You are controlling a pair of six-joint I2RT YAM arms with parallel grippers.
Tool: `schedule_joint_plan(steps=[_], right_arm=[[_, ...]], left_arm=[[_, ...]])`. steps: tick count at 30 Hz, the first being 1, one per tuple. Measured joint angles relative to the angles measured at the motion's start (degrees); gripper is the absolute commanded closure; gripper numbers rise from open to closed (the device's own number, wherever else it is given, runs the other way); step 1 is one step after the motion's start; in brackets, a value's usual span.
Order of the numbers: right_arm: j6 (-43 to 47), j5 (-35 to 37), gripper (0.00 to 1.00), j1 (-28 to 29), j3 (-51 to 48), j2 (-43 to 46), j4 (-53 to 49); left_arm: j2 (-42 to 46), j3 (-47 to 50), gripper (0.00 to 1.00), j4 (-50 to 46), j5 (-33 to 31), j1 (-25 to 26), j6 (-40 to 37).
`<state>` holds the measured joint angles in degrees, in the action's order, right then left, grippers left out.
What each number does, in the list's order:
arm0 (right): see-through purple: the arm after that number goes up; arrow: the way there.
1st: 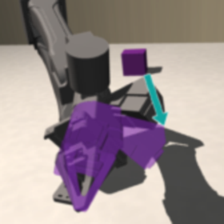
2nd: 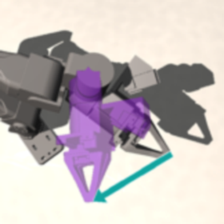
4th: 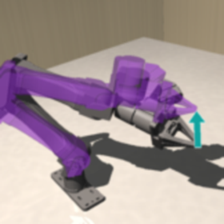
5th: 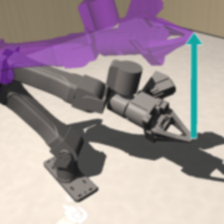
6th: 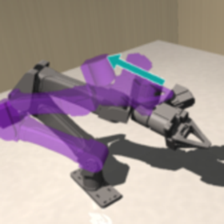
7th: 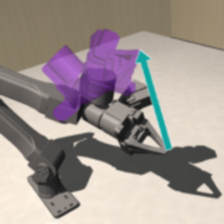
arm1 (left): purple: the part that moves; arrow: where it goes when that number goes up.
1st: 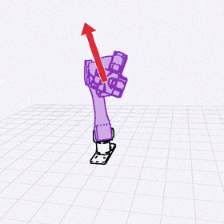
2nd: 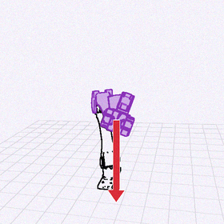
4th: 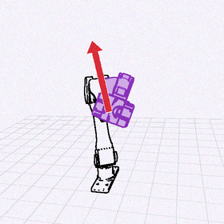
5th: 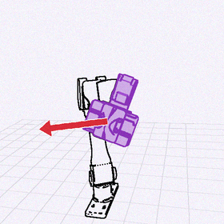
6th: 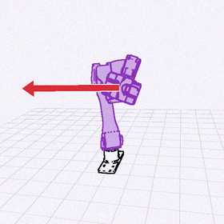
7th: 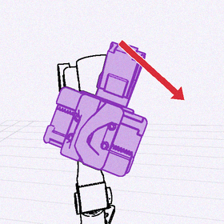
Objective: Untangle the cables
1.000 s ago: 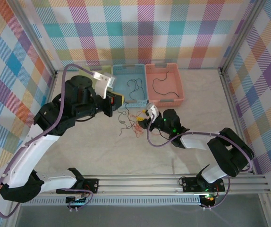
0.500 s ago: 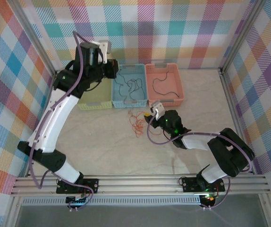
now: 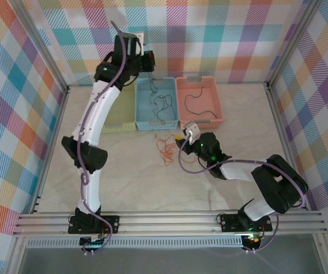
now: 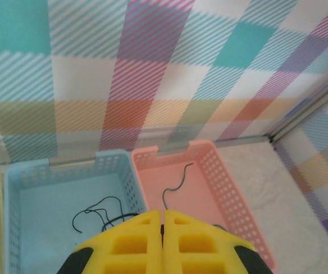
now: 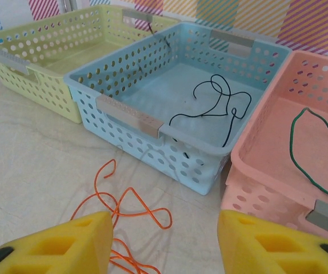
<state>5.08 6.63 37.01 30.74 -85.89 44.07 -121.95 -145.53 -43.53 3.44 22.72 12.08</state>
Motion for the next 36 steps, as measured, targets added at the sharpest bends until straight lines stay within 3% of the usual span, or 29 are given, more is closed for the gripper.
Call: schedule_joint_plan(steps=[10, 15, 18, 25, 31, 36], right_arm=[[-0.2, -0.7, 0.48, 0.0, 0.0, 0.0, -1.6], [-0.2, -0.8, 0.48, 0.0, 0.0, 0.0, -1.7], [-0.2, -0.9, 0.47, 0.0, 0.0, 0.0, -1.7], [-0.8, -0.8, 0.44, 0.0, 0.2, 0.0, -2.3], [-2.2, -0.6, 0.45, -0.3, 2.0, 0.0, -5.0], [-4.5, -0.4, 0.46, -0.5, 4.3, -0.1, -9.7]], left_arm=[[-11.5, 2.6, 0.99, -0.3, -1.2, -0.9, 0.6], [-12.2, 4.4, 0.84, -1.3, -1.1, -1.8, 1.6], [-12.2, 4.8, 0.70, -2.2, -0.9, -1.9, 2.6], [-11.3, 8.7, 0.55, -3.5, 0.7, -1.9, 5.2], [-0.1, 22.2, 0.54, -2.8, 2.6, -1.7, 6.4], [20.3, 41.9, 0.53, 3.7, 4.1, 0.2, 7.0]])
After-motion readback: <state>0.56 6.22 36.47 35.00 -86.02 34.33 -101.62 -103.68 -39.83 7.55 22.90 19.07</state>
